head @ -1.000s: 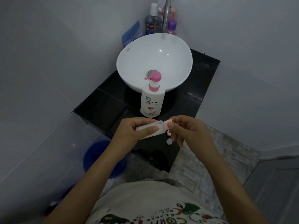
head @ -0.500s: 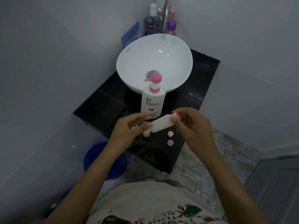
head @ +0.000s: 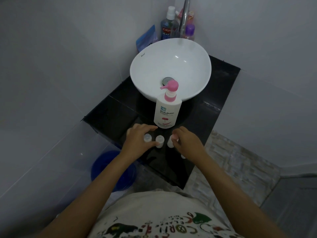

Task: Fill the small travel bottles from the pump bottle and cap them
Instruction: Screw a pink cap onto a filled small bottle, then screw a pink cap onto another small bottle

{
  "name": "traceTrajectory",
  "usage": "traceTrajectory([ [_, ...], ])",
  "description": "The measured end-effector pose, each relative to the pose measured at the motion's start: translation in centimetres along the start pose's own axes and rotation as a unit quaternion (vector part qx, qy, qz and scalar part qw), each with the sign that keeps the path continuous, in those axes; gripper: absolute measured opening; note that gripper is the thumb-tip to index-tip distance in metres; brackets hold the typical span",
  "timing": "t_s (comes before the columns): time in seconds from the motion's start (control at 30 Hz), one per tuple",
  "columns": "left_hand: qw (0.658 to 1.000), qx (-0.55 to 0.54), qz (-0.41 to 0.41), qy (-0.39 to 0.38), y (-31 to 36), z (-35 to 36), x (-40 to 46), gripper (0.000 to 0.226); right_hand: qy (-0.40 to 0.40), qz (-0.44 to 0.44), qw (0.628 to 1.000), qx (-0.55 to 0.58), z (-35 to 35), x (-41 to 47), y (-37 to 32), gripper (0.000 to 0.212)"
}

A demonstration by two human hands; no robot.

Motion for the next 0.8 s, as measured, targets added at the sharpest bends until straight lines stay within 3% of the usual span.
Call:
traceTrajectory([
  [0.17, 0.995, 0.097, 0.040, -0.003, 0.5, 1.8, 1.5, 0.057, -0.019, 0.011, 1.000, -0.007, 1.7, 0.4, 0.7, 0.027],
  [0.4, 0.984, 0.166, 0.060, -0.026, 0.3, 3.8, 2.6, 0.056, -0.029, 0.043, 0.999, 0.016, 1.8, -0.2, 1.6, 0.060],
  [0.57, 0.975, 0.210, 0.053, -0.049, 0.0, 4.7, 3.0, 0.055, 0.001, 0.070, 0.997, 0.032, 1.1, -1.1, 2.2, 0.055],
  [0.8, 0.974, 0.215, 0.054, -0.044, 0.3, 4.7, 3.1, 0.033, 0.044, 0.160, 0.984, 0.065, 0.5, -3.2, 5.3, 0.050],
])
Point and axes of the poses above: each hand's wrist, its own x-axis towards the middle knuckle, its own z-axis out of the palm, y = z × x, the point moved 8 cm from there along x, towards the middle knuckle, and after that the axes turned 13 degrees about -z, right-handed, at the moved point
